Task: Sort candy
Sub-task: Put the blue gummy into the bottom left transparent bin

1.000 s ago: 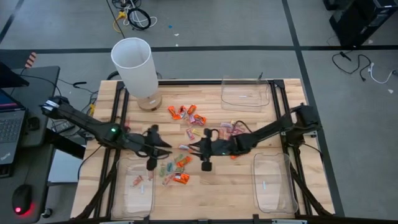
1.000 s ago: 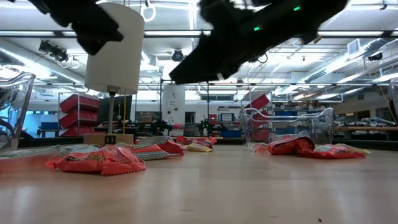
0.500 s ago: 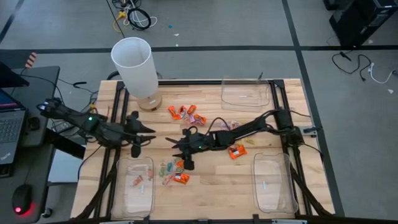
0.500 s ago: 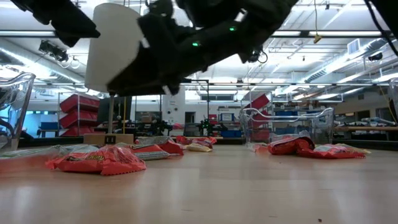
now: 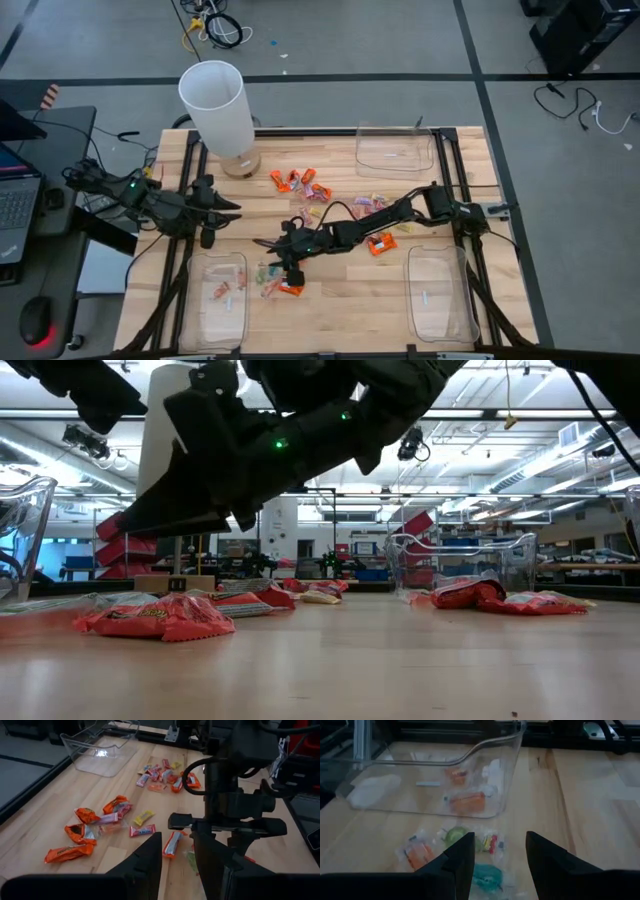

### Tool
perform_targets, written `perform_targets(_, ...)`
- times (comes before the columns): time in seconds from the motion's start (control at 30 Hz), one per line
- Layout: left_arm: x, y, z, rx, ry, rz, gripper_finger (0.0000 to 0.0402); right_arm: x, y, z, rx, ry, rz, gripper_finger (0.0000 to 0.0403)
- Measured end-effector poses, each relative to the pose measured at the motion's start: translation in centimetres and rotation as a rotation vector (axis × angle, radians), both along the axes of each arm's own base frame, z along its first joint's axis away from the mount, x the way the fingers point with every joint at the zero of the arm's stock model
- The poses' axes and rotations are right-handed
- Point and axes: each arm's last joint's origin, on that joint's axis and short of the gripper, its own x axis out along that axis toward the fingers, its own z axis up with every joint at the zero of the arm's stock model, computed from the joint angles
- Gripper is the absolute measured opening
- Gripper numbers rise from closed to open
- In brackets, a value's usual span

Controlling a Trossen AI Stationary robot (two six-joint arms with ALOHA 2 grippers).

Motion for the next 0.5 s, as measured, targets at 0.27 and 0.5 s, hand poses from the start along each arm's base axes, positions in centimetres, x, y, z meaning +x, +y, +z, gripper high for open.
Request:
perform_targets(0.27,-0.01,0.00,-0.01,0.001,0.002,-0.001,0.0115,-0.35,0.48,-0.38,-0.038,0.028,0.018,0.0179)
perform_targets(0.5,0.00,0.00,-0.02,0.001,0.002,-0.001,0.0115,-0.46,0.30,-0.61,-0.091,0.046,-0.001,0.0197)
